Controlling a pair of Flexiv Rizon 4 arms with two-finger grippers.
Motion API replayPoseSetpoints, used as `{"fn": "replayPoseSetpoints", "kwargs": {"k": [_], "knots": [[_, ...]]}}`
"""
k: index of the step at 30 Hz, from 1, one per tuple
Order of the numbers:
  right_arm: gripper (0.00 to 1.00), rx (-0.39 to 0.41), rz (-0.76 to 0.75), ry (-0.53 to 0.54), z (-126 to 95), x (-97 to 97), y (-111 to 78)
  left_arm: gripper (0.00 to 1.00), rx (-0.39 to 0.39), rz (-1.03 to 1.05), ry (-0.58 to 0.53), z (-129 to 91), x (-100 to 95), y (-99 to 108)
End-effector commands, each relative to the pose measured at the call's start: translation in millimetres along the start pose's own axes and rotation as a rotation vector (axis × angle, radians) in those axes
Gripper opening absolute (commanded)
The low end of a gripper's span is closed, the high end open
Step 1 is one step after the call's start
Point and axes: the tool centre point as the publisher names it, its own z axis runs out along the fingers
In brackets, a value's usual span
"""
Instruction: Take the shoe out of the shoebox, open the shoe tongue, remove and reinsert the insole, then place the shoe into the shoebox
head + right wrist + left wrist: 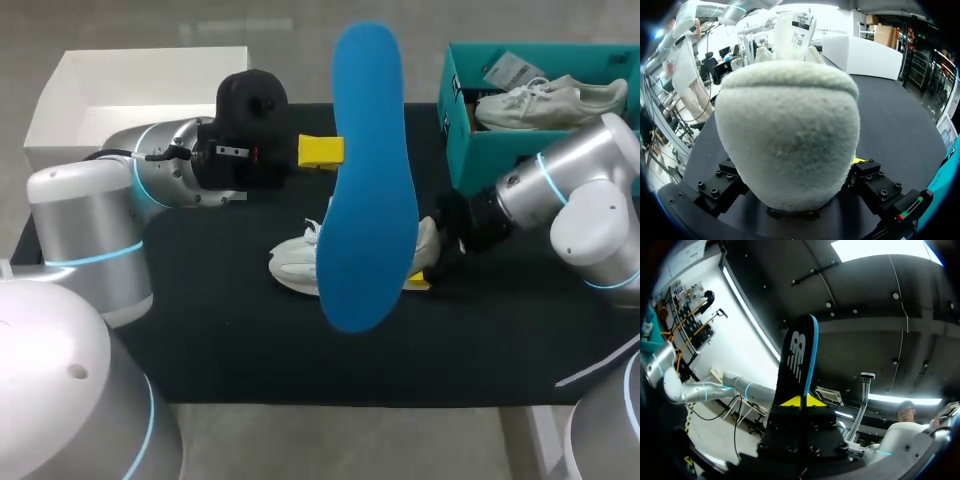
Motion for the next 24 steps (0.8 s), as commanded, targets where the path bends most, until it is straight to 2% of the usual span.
{"fn": "replayPoseSetpoints", "kwargs": {"k": [1,11,15,24], "knots": [[1.0,0.083,0.011,-0.013,-18.0,8.5,14.9,0.0,0.001,0.0,0.002,0.3,-1.0,0.1],[1.0,0.286,0.024,-0.016,-48.6,16.7,38.8,0.0,0.001,0.0,0.002,0.3,-1.0,0.1],[1.0,0.425,0.045,0.006,-61.1,21.0,55.3,0.0,0.001,0.0,0.002,0.3,-1.0,0.1],[1.0,0.641,0.123,0.019,-75.3,25.2,80.0,0.0,0.001,0.0,0.002,0.3,-1.0,0.1]]}}
